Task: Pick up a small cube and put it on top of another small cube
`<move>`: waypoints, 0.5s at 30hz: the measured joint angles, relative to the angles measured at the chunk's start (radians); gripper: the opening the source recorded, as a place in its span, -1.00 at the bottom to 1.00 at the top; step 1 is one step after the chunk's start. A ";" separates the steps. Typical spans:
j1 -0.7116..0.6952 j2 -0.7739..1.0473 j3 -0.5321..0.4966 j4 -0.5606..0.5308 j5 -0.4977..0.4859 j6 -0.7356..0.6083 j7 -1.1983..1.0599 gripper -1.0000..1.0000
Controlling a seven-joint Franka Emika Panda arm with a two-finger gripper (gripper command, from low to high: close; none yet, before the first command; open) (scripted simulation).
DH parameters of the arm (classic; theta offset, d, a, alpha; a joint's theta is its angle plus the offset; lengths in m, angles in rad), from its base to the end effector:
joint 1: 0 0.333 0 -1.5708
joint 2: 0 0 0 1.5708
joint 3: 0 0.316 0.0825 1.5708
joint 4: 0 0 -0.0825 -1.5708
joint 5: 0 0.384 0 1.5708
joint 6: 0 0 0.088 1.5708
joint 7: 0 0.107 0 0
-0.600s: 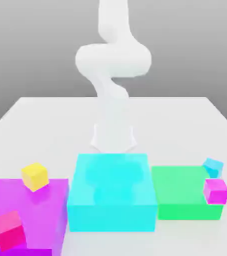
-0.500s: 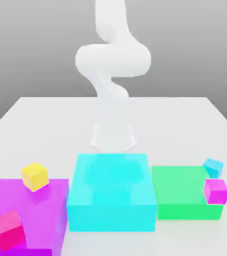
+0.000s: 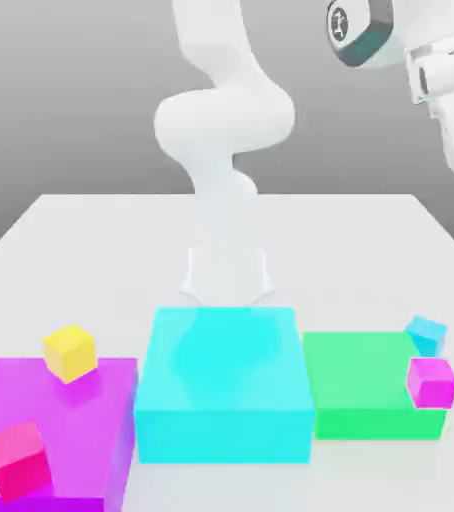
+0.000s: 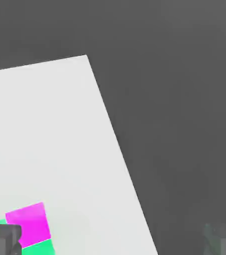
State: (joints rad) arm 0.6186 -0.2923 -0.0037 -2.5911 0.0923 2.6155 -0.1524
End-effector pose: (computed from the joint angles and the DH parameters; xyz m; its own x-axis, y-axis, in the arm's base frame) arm 0.3658 0.2558 0.3911 0.7312 0.6048 0.3156 0.6429 -0.7657 -0.0222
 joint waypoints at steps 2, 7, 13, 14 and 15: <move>0.044 0.049 0.018 -0.028 0.007 0.030 -0.091 0.00; 0.144 0.170 0.068 -0.099 0.002 0.108 -0.301 0.00; 0.269 0.314 0.127 -0.183 -0.088 0.202 -0.492 0.00; 0.271 0.345 0.122 -0.186 -0.110 0.225 -0.497 0.00; 0.275 0.378 0.114 -0.185 -0.130 0.251 -0.493 0.00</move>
State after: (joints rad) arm 0.8937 0.0854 0.1102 -2.7758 -0.0377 2.8665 -0.6457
